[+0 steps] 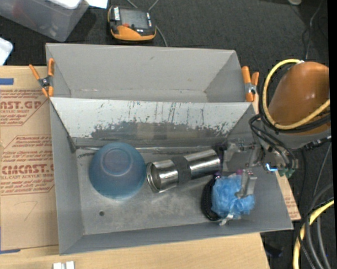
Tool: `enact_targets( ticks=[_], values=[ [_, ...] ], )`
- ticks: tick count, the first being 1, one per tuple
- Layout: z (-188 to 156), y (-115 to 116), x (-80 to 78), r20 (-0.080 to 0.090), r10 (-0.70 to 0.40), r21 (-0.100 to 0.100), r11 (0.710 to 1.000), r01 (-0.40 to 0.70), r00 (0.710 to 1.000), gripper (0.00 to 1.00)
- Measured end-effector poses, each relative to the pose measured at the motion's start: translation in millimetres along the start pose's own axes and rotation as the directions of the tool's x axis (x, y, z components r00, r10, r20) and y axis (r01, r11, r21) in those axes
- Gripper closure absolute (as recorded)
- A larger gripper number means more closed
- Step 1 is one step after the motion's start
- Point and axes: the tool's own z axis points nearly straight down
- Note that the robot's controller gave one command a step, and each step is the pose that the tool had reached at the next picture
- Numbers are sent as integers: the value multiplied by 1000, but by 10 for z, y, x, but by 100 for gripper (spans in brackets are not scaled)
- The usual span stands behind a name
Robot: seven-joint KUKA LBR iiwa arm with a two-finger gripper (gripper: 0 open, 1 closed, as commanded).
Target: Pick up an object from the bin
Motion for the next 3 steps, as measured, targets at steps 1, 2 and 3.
enact_targets(
  ticks=[1, 2, 3],
  values=[
    [1, 0, -1, 0, 0, 0, 1000, 0, 1000, 0],
    [799, 186, -408, 4, -237, 1, 972, 237, 972, 0],
    [771, 331, -88, 7, 20, 0, 1000, -20, 1000, 0]
  ],
)
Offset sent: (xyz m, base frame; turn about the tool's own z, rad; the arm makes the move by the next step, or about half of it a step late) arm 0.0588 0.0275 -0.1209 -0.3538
